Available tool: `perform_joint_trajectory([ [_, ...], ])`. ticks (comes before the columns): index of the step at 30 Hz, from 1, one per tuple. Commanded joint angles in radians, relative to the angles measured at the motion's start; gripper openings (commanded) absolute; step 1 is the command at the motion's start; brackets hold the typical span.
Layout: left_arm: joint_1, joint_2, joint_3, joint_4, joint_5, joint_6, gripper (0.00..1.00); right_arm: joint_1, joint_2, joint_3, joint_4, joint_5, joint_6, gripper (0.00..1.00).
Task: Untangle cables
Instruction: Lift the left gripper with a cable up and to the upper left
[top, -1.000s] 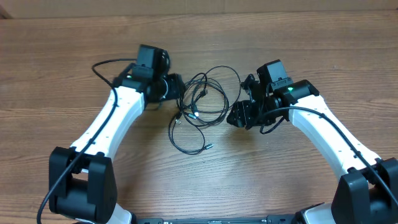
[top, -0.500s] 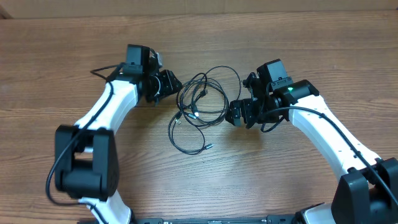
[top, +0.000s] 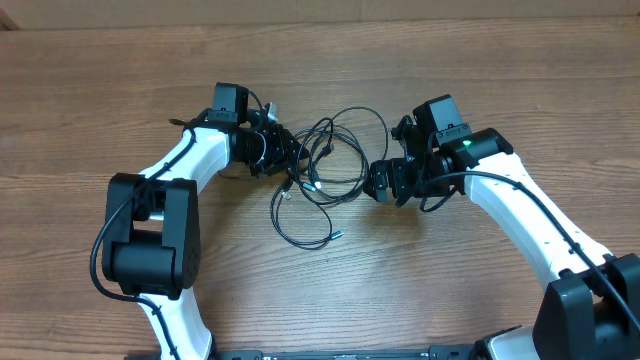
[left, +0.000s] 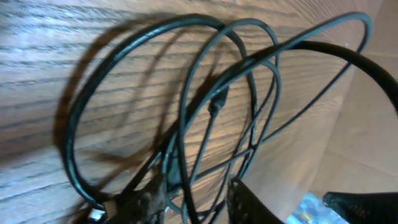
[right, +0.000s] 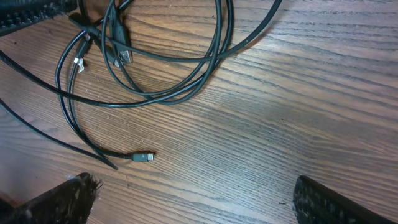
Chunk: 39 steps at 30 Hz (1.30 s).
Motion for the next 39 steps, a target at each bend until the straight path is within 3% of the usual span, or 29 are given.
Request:
perform_joint_trajectory([
  [1, 0.012, 0.006, 0.008, -0.008, 0.042, -0.001, 0.26, -0.003, -0.019, 0.020, 0.006, 0.006, -0.004, 1.00],
  [5, 0.012, 0.006, 0.008, -0.020, 0.040, 0.016, 0.15, -0.003, -0.019, 0.020, 0.005, 0.006, -0.004, 1.00],
  [7, 0.012, 0.005, 0.008, -0.027, 0.041, 0.023, 0.04, -0.003, -0.019, 0.020, 0.006, 0.006, -0.004, 1.00],
  [10, 0.012, -0.013, 0.018, -0.063, 0.027, 0.042, 0.04, -0.003, -0.019, 0.020, 0.006, 0.006, -0.004, 1.00],
  [15, -0.004, -0.145, 0.065, -0.165, -0.141, 0.130, 0.04, -0.003, -0.019, 0.020, 0.006, 0.006, -0.004, 1.00],
  [21, -0.050, -0.373, 0.093, -0.146, -0.154, 0.169, 0.04, -0.003, -0.019, 0.020, 0.005, 0.006, -0.004, 1.00],
  [30, -0.138, -0.644, 0.111, 0.024, -0.154, 0.159, 0.04, -0.003, -0.019, 0.020, 0.005, 0.006, -0.004, 1.00],
  [39, -0.161, -0.804, 0.111, 0.233, -0.153, 0.015, 0.04, -0.003, -0.019, 0.020, 0.006, 0.006, -0.004, 1.00],
])
